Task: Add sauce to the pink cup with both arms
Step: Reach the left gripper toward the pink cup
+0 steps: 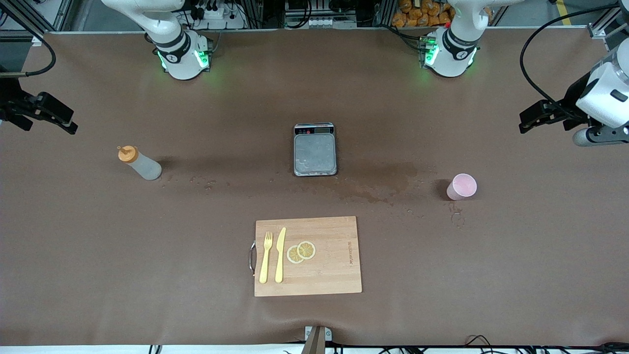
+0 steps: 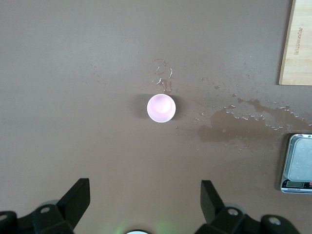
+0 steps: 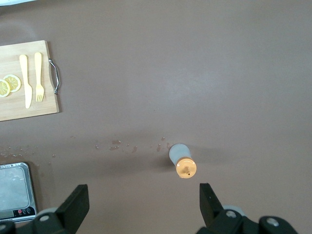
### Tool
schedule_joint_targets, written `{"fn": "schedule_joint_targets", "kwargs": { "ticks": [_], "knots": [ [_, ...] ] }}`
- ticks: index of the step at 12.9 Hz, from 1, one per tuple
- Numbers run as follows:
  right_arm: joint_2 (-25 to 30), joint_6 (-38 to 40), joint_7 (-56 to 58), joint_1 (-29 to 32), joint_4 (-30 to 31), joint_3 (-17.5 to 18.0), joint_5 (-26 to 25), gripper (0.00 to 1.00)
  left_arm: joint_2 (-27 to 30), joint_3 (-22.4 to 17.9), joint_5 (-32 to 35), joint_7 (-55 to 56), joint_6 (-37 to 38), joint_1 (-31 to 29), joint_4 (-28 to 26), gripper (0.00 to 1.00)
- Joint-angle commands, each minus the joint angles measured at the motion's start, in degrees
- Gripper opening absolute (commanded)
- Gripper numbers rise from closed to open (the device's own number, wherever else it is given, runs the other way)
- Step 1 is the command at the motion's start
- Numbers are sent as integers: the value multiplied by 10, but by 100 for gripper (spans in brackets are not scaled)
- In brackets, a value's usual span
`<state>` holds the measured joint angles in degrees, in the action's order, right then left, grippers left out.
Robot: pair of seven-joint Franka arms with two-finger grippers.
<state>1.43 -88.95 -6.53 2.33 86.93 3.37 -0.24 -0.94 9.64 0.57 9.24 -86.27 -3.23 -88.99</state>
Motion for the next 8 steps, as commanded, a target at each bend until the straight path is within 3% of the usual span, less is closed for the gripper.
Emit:
{"fn": "schedule_joint_targets", "kwargs": {
  "ticks": [1, 8],
  "knots": [
    [7, -1, -4, 2, 8, 3, -6, 100, 1, -1, -5, -10, 13, -2, 12, 100],
    [-2, -5, 1, 9, 1, 1, -12, 100, -50, -2, -6, -11, 3, -6, -1, 100]
  ]
}}
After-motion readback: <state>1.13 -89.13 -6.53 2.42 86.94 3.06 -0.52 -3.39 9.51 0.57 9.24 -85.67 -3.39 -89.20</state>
